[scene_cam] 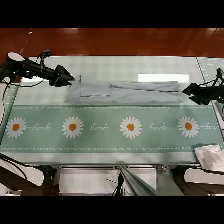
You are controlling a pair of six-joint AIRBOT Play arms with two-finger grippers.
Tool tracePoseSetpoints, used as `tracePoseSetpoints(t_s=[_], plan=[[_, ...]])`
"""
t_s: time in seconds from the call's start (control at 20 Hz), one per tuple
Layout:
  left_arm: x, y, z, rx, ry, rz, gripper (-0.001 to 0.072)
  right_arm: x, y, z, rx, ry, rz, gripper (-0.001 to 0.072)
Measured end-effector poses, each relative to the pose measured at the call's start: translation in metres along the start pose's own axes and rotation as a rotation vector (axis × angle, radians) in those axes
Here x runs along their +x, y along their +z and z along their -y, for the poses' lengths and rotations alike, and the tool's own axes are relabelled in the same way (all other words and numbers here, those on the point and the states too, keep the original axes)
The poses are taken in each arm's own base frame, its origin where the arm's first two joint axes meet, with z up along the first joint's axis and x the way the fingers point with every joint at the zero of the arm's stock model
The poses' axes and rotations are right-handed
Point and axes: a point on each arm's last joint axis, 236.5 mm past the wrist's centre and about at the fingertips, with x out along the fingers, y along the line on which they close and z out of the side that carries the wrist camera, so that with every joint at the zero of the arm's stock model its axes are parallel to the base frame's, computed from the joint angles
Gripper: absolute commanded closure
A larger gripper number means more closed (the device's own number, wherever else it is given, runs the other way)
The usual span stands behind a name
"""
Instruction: Fold the shirts.
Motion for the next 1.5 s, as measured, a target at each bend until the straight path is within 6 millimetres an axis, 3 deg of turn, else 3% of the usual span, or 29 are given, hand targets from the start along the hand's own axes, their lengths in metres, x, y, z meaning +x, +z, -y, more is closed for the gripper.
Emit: tracePoseSetpoints(t_s=[0.15, 0.25, 0.3, 0.4, 0.45, 0.55, 0.6, 0.65, 0.8, 1.0, 1.25, 1.5], plan=[[0.001, 0.001, 0.013, 0.044, -0.015, 0.003, 0.0229, 0.019, -0.005, -0.011, 0.098, 0.067, -0.023, 0.0129], [0.001, 0.002, 0.023, 0.078, -0.022, 0.008, 0.0229, 0.032, -0.001, -0.027, 0.148, 0.112, -0.002, 0.0205], [0.001, 0.003, 0.028, 0.096, -0.026, 0.011, 0.0229, 0.038, 0.001, -0.034, 0.162, 0.126, 0.009, 0.0296], [0.001, 0.006, 0.038, 0.133, -0.034, 0.023, 0.0229, 0.051, 0.003, -0.051, 0.180, 0.145, 0.040, 0.0611], [0.002, 0.007, 0.041, 0.148, -0.036, 0.025, 0.0229, 0.056, 0.003, -0.060, 0.192, 0.156, 0.055, 0.0688], [0.002, 0.010, 0.052, 0.168, -0.052, 0.037, 0.0322, 0.058, 0.009, -0.078, 0.197, 0.179, 0.102, 0.0688], [0.002, 0.011, 0.057, 0.174, -0.064, 0.044, 0.0496, 0.055, 0.012, -0.086, 0.179, 0.189, 0.121, 0.0688], [0.001, 0.012, 0.064, 0.182, -0.080, 0.051, 0.0536, 0.047, 0.017, -0.096, 0.156, 0.204, 0.149, 0.0688], [-0.002, 0.015, 0.093, 0.203, -0.143, 0.081, 0.0676, 0.004, 0.026, -0.130, 0.005, 0.258, 0.217, 0.0688], [0.016, 0.002, 0.145, 0.252, -0.236, 0.057, 0.0677, -0.080, 0.024, -0.176, -0.197, 0.330, 0.313, 0.0688], [0.080, -0.028, 0.208, 0.332, -0.283, 0.011, 0.0677, -0.180, -0.011, -0.218, -0.343, 0.421, 0.378, 0.0688], [0.151, -0.075, 0.247, 0.361, -0.297, -0.076, 0.0677, -0.238, -0.047, -0.226, -0.379, 0.439, 0.395, 0.0688]])
